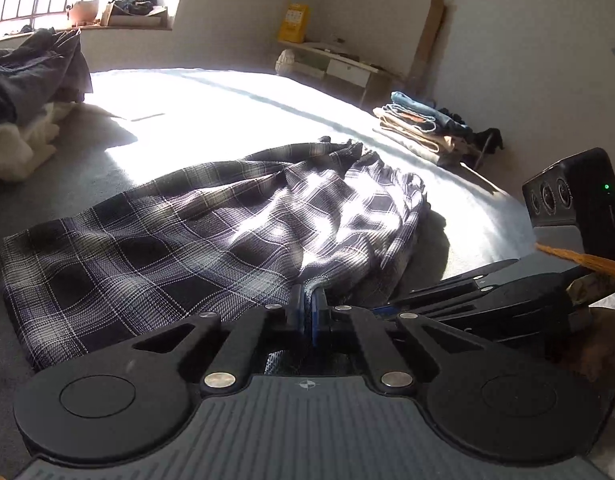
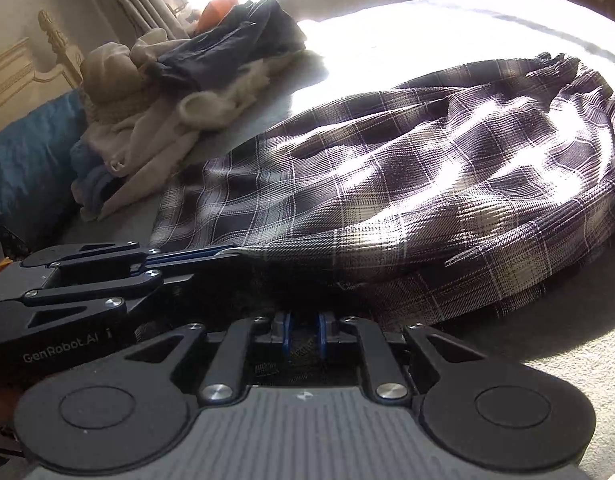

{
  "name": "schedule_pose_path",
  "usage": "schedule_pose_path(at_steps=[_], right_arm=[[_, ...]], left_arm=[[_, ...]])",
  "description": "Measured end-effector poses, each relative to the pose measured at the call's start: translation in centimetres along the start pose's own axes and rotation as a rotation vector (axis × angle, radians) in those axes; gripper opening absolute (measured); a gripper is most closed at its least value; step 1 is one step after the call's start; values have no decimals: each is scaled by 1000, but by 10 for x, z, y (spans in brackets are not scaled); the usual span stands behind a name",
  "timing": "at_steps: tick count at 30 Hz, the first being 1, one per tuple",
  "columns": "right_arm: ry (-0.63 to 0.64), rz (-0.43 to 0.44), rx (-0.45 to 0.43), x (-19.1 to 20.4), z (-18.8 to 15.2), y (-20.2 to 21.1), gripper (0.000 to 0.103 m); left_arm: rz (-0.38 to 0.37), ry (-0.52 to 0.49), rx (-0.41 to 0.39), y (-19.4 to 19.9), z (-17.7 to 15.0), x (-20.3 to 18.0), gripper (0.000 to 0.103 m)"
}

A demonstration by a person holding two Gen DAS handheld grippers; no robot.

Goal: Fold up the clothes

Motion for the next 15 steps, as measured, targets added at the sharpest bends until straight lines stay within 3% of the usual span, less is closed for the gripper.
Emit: schedule_pose_path(at_steps=[3, 7, 15], right_arm=[[17, -7, 5, 5, 1, -5, 13], [-61, -22, -13, -1, 4, -15, 12], [-553, 91, -67, -64, -3, -12, 11]], left_arm=[[-13, 17, -17, 2, 0, 1, 1], [-41, 15, -22, 7, -4, -1, 1], [-19, -39, 80, -1, -30, 2, 0]])
Point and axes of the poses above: each gripper's, at about its wrist camera, not at the fingertips, and y roughly against the way its jaws point, x to its left, z to its top, the point moved 1 cm from there along -y, roughly the way its jaws point, and after that the axes turned 2 degrees about -x, right-handed, at the moved point
